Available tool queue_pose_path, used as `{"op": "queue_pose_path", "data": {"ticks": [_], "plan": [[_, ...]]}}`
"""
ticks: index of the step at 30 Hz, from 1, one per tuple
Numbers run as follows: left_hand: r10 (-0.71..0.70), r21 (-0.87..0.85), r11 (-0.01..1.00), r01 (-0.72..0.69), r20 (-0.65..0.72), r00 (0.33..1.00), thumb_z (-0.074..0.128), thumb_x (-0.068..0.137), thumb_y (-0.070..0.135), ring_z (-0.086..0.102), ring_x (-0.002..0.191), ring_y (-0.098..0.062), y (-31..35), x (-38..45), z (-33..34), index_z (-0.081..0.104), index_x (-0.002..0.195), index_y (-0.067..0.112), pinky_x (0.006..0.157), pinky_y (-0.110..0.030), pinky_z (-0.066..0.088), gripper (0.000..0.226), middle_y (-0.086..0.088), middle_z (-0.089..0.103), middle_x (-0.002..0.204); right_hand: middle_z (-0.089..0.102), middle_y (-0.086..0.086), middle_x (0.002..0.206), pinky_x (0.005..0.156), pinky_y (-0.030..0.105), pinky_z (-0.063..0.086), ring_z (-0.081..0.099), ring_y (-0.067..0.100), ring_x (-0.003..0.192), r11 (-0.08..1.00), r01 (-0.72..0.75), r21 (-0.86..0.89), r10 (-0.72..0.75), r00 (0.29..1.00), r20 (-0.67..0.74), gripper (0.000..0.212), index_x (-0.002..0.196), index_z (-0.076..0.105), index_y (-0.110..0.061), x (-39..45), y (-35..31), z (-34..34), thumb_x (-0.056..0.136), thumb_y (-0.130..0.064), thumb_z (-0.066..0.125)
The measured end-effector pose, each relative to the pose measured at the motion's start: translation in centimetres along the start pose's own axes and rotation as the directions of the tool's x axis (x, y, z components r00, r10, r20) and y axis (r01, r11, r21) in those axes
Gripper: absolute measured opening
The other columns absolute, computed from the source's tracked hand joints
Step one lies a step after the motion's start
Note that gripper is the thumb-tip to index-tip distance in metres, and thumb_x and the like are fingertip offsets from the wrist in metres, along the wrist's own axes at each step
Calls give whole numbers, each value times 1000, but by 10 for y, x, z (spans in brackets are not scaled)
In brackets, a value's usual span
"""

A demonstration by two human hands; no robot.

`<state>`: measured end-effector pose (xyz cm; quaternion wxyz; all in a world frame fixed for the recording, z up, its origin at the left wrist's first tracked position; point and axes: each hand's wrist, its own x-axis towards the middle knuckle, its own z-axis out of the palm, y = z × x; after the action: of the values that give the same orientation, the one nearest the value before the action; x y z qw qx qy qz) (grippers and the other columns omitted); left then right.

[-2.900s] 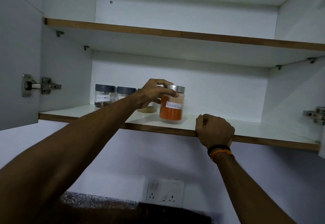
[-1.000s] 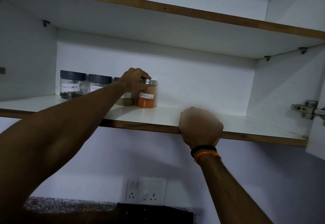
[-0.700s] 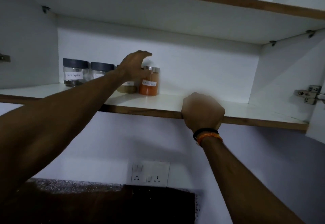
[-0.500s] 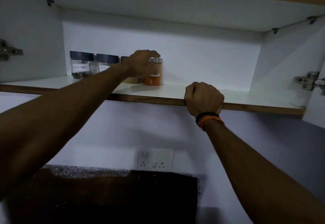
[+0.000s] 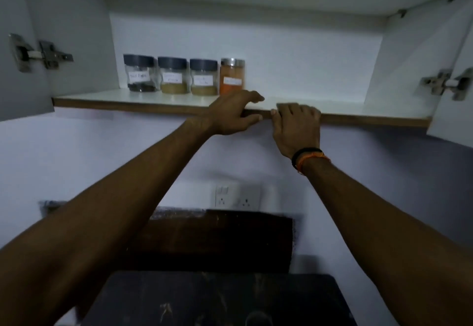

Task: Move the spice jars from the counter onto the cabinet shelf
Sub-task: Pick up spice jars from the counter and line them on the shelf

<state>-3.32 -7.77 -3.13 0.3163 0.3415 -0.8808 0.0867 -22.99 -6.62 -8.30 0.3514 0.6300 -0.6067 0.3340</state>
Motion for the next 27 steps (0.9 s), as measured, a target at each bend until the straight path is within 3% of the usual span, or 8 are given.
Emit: {"op": "queue_pose_path", "data": {"ticks": [4,7,10,14,18,24,27], "plan": [[74,33,997,-72,-67,995,67,91,29,53,128,-31,17,-35,19,55,139,7,108,-41,37,54,-17,59,137,47,13,146,117,50,21,40,33,136,999,41,33,-44,994,98,62,147,40,-10,-24,-12,-13,90,-31,51],[73,48,997,-66,-141,987,66,89,27,46,136,-32,26,-57,33,56,139,9,113,-43,30,53,-16,55,142,32,14,158,115,50,26,27,34,146,995,9,99,-20,994,105,71,153,32,-12,-44,-21,-21,86,-23,53],[18,-9,1000,-19,-109,994,65,90,27,47,135,-31,34,-77,53,56,137,6,114,-42,32,52,-14,56,142,30,15,159,111,47,30,30,33,144,991,-3,137,-16,990,141,70,152,36,-15,-71,-25,-18,84,-20,53],[-66,-124,990,69,26,997,67,90,21,50,131,-33,44,-124,100,56,137,3,111,-38,32,52,-17,57,140,41,15,148,103,42,34,42,34,132,976,-55,213,-15,949,315,64,145,45,-13,-133,-22,1,82,-14,57],[-173,-218,949,228,245,954,69,88,18,56,122,-32,62,-178,154,58,134,4,105,-35,37,50,-17,62,132,51,16,134,95,41,39,50,37,117,977,-100,188,-22,832,554,55,136,55,-11,-209,-12,19,81,-12,57],[-141,-286,881,376,600,787,69,89,18,62,110,-23,99,-248,224,60,128,9,100,-40,49,41,-10,65,120,53,15,125,94,46,45,55,37,107,959,-222,175,-3,612,791,38,125,60,-12,-312,-6,31,88,-23,58],[-133,-280,850,446,705,696,68,91,18,62,113,-24,111,-276,249,58,130,9,100,-41,50,42,-10,64,124,55,12,118,91,46,48,57,34,104,959,-240,150,4,540,842,34,116,61,-14,-353,-8,31,88,-34,62]]}}
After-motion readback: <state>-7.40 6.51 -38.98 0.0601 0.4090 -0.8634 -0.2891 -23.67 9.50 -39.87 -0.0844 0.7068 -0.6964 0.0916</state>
